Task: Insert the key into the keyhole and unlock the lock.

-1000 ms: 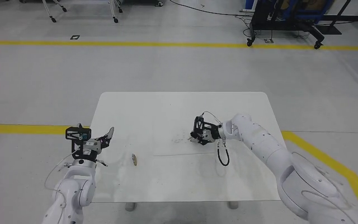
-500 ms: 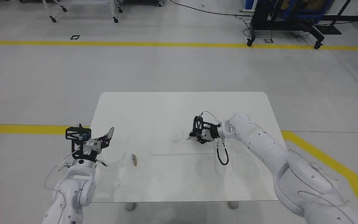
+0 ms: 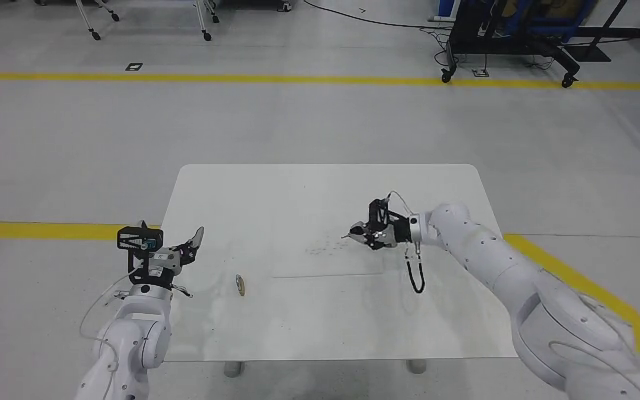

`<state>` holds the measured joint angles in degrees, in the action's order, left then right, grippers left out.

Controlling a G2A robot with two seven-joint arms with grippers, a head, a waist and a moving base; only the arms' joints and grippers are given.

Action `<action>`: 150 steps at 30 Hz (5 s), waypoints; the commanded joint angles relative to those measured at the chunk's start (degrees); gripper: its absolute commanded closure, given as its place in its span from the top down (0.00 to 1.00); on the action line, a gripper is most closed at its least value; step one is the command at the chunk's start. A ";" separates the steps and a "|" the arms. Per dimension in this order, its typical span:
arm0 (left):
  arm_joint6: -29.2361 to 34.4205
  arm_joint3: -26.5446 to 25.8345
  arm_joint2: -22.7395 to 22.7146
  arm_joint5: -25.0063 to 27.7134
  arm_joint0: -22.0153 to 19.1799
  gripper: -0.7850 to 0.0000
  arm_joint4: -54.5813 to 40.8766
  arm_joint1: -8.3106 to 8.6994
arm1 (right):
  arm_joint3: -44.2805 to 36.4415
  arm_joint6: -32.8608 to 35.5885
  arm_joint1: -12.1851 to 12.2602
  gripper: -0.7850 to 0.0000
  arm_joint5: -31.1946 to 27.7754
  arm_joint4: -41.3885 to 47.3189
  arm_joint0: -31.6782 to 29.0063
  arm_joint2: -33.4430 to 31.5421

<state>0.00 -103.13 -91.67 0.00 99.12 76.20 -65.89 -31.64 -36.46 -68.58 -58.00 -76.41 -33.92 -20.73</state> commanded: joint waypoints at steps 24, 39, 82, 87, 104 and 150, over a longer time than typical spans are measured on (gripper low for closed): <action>-1.99 -1.66 2.74 -2.14 0.68 1.00 3.18 -0.42 | -14.14 -11.90 6.56 0.00 2.06 5.98 -6.95 -3.09; -6.23 -11.23 14.53 2.21 1.31 1.00 13.58 -1.13 | -26.88 -9.85 10.87 0.00 0.00 14.80 -12.44 -5.88; 30.85 4.62 13.14 35.02 -11.82 0.39 -66.19 -0.02 | -28.46 20.03 3.78 0.00 0.00 68.27 -6.38 10.99; 30.40 4.47 13.74 34.88 -11.97 0.36 -64.44 0.06 | -27.82 25.39 3.41 0.00 0.00 73.84 -5.77 10.41; 29.26 4.66 14.30 33.28 -12.55 0.00 -62.65 0.42 | -28.56 46.03 2.81 0.00 0.00 87.03 -9.46 0.93; 31.76 5.25 15.40 34.52 -13.42 0.31 -66.48 1.61 | -21.19 82.75 -5.49 0.00 0.00 100.54 -16.00 -18.38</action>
<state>31.62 -97.91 -76.35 34.71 85.81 9.74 -64.31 -52.85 46.29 -74.05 -58.00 24.16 -49.94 -39.17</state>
